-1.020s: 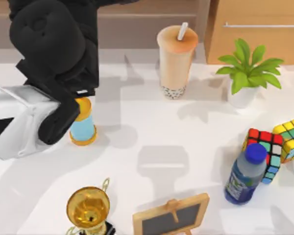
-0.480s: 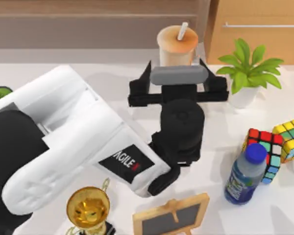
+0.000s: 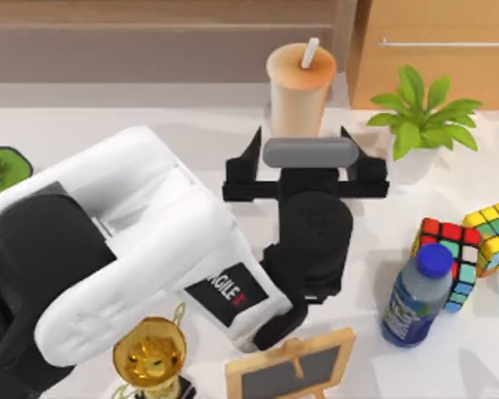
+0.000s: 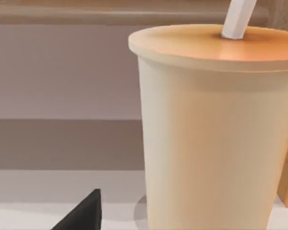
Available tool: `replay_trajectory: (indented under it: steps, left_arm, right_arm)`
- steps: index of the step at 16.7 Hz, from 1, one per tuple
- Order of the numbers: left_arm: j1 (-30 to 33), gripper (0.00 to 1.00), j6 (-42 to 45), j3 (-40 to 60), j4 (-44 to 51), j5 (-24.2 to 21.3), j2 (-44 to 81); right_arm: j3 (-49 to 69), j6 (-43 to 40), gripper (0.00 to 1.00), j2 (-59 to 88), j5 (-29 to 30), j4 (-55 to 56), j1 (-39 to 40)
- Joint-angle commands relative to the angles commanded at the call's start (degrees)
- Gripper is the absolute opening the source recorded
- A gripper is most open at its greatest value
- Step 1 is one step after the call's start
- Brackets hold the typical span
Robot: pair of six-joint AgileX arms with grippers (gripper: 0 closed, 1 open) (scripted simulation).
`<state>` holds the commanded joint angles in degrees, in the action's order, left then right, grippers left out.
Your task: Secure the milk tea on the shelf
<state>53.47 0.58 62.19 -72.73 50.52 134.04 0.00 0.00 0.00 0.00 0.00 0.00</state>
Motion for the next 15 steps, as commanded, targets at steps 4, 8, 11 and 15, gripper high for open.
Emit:
replay_trajectory:
  steps: [4,8,11,15]
  left_arm:
    - [-3.53,1.00,0.63,5.01,4.09,-4.33,0.02]
    - [-7.93,1.00,-0.28,10.58,7.38,-8.40,3.36]
    - [-7.94,1.00,-0.43,14.00,8.47,-8.47,6.06]
    - [-7.36,1.00,-0.32,15.79,9.12,-7.54,6.90]
  right_arm:
    - [0.00,0.00,1.00,0.00,0.00,0.00,0.00]
    - [0.00,0.00,1.00,0.00,0.00,0.00,0.00]
    - [0.00,0.00,1.00,0.00,0.00,0.00,0.00]
    - [0.00,0.00,1.00,0.00,0.00,0.00,0.00]
